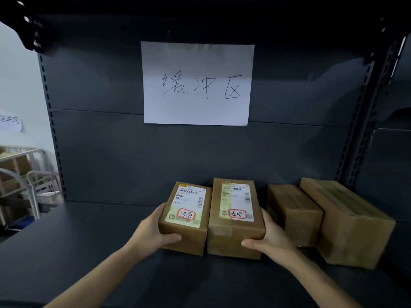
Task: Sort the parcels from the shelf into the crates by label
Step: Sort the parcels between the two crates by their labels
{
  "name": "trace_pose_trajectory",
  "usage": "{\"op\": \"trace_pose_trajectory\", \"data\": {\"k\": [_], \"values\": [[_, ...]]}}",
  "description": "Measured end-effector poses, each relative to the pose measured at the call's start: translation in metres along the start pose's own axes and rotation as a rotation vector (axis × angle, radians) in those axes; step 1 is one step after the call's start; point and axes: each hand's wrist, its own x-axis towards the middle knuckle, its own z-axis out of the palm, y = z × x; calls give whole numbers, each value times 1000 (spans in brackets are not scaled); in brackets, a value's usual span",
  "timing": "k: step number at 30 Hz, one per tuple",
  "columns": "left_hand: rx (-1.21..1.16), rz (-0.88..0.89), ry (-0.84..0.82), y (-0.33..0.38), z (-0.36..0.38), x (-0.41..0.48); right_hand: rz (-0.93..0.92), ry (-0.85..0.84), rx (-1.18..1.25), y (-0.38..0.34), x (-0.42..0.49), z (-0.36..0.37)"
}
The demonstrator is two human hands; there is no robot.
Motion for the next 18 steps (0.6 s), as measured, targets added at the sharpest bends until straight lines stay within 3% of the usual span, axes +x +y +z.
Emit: {"op": "trace_pose_trajectory", "data": {"k": [11,18], "values": [[9,191,207,-6,-9,-49,-192,105,-72,-22,-32,16],[45,189,348,4,-24,-83,-336,113,-5,-30,-35,30]]}}
